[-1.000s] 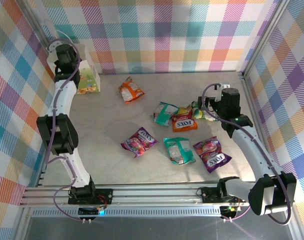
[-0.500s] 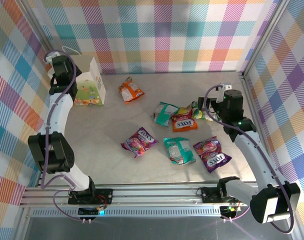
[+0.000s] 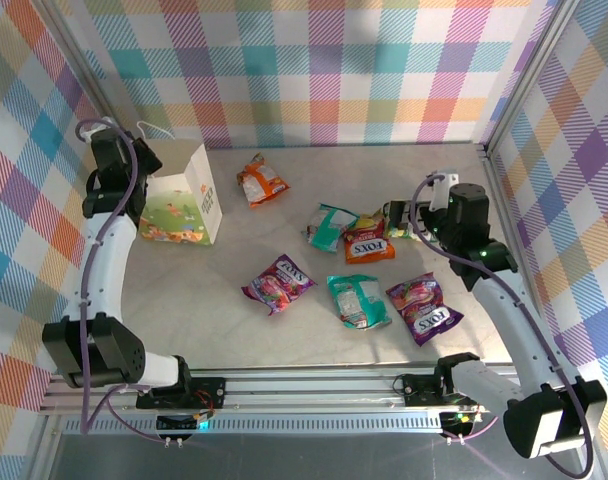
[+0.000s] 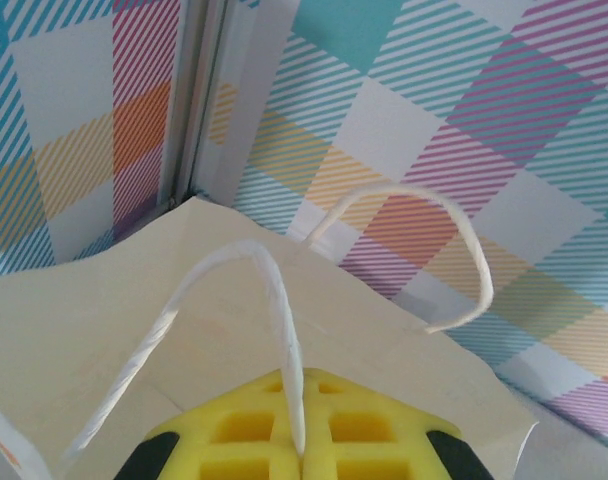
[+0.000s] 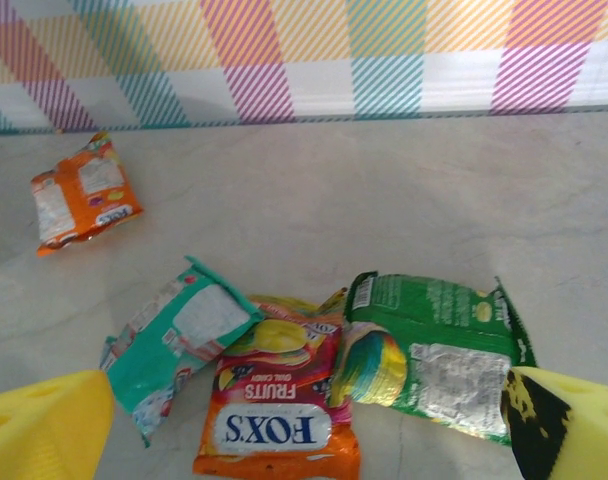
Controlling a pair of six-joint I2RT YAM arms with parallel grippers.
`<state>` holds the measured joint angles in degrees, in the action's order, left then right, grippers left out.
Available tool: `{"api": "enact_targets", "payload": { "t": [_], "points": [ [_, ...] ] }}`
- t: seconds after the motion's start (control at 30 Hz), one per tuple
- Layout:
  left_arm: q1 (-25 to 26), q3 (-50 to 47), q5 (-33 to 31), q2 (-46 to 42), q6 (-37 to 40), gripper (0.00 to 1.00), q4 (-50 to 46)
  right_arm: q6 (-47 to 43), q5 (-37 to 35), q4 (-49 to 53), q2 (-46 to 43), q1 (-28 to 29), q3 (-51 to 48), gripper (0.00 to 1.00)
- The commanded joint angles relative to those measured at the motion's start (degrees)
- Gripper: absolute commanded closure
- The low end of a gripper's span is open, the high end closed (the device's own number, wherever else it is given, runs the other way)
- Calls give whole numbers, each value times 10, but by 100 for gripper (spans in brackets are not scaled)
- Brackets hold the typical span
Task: Place the snacks into the paper bag
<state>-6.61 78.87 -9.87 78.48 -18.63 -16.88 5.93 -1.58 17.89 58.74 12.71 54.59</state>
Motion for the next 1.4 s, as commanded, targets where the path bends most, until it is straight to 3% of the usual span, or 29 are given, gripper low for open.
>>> {"api": "enact_targets", "payload": {
  "t": [0.0,0.27,0.53,0.6,0.77,0.9,1.03,1.37],
  "points": [
    [2,-20,15,-43,5,100,-46,3,2,13,11,26,16,1],
    [1,-70,25,-128,11,100,-112,16,-19,39,46,68,52,1],
    [1,-99,22,-178,1,87,-171,38,-32,7,39,93,39,1],
    [1,-96,23,-182,-1,82,-183,38,-27,19,43,94,46,1],
    [1,-93,24,-196,-10,58,-203,48,-28,-34,21,99,6,1],
    [1,-80,37,-190,-9,51,-221,59,-28,-63,3,99,-11,1],
    [2,-74,39,-179,-53,46,-228,57,-15,-55,14,99,1,1],
    [2,-92,33,-154,-170,44,-219,63,-15,-58,18,99,-4,1]
  ]
}}
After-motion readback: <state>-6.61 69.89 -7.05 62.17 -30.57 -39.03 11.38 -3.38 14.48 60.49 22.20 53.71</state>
